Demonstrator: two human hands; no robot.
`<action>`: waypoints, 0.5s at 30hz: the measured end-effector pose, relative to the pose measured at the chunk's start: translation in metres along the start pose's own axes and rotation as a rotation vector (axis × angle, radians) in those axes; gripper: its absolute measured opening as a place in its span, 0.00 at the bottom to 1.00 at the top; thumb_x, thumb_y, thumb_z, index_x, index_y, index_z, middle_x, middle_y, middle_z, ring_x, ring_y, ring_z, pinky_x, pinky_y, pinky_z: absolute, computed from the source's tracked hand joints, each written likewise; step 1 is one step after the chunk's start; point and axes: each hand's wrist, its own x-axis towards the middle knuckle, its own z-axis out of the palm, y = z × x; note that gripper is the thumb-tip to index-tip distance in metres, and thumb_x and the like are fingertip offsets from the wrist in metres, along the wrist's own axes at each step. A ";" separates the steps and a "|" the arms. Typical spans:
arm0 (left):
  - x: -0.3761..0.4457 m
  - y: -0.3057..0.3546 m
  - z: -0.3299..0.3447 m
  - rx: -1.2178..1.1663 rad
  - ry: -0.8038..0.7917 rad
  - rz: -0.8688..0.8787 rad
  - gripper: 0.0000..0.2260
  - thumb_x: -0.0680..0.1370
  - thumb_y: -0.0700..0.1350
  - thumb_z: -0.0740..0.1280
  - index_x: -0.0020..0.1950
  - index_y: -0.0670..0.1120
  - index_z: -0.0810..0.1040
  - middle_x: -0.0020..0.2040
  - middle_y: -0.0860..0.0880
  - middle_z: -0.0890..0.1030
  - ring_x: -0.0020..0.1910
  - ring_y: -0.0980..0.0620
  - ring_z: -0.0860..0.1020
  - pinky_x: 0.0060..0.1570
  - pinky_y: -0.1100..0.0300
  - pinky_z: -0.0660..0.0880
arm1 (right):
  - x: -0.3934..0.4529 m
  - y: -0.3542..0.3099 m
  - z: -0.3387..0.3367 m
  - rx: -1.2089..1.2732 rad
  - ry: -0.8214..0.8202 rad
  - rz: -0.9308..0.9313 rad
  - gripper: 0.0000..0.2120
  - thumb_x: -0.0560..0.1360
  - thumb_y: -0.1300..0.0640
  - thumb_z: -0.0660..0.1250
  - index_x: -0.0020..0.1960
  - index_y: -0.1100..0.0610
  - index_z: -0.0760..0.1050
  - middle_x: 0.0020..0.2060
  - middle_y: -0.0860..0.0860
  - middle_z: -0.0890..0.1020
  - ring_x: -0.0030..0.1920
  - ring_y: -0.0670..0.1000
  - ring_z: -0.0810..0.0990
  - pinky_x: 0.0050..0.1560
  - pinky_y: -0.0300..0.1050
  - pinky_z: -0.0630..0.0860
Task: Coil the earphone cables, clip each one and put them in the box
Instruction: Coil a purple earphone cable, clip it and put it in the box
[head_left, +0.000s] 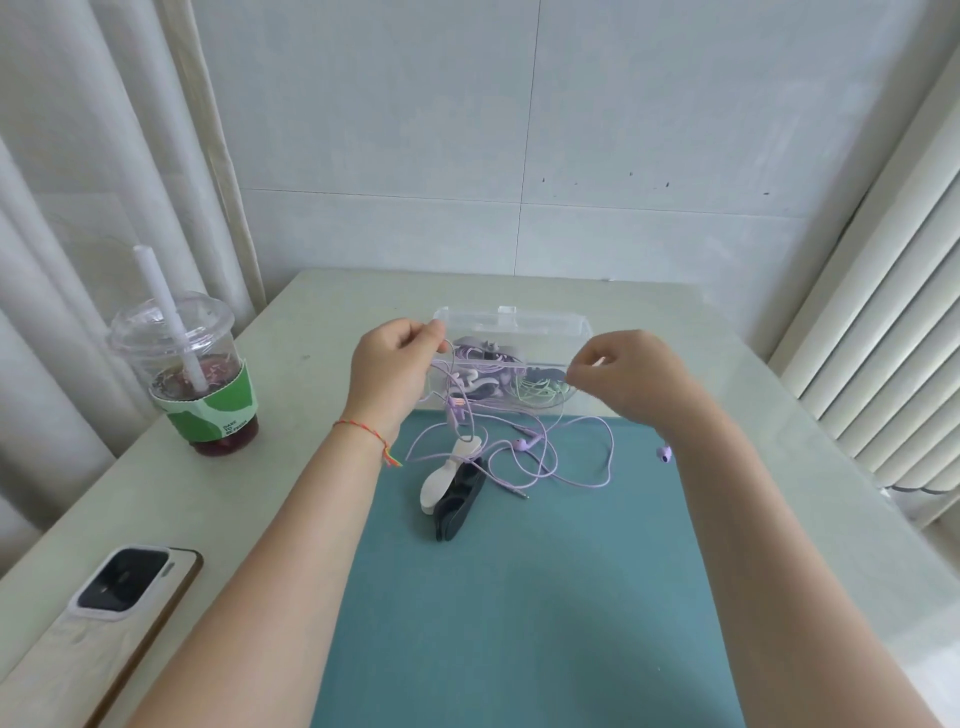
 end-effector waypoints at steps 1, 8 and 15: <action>-0.001 0.001 0.000 -0.007 -0.014 0.011 0.14 0.78 0.49 0.67 0.33 0.49 0.79 0.23 0.53 0.65 0.25 0.52 0.62 0.30 0.60 0.64 | 0.000 0.000 0.003 -0.108 0.003 -0.024 0.12 0.73 0.58 0.65 0.55 0.50 0.80 0.47 0.48 0.79 0.50 0.48 0.76 0.47 0.37 0.69; -0.010 0.012 0.006 -0.051 -0.136 0.042 0.12 0.80 0.47 0.65 0.37 0.45 0.78 0.20 0.57 0.67 0.21 0.58 0.63 0.27 0.63 0.67 | -0.006 -0.018 0.036 -0.068 -0.312 -0.261 0.16 0.75 0.51 0.69 0.62 0.49 0.77 0.57 0.44 0.80 0.58 0.46 0.77 0.63 0.43 0.71; -0.005 0.007 0.001 0.035 -0.087 0.080 0.13 0.78 0.46 0.67 0.35 0.45 0.78 0.20 0.56 0.67 0.23 0.57 0.63 0.29 0.63 0.66 | -0.003 -0.014 0.043 -0.091 -0.352 -0.278 0.03 0.75 0.53 0.69 0.42 0.48 0.78 0.38 0.41 0.80 0.42 0.47 0.78 0.44 0.38 0.74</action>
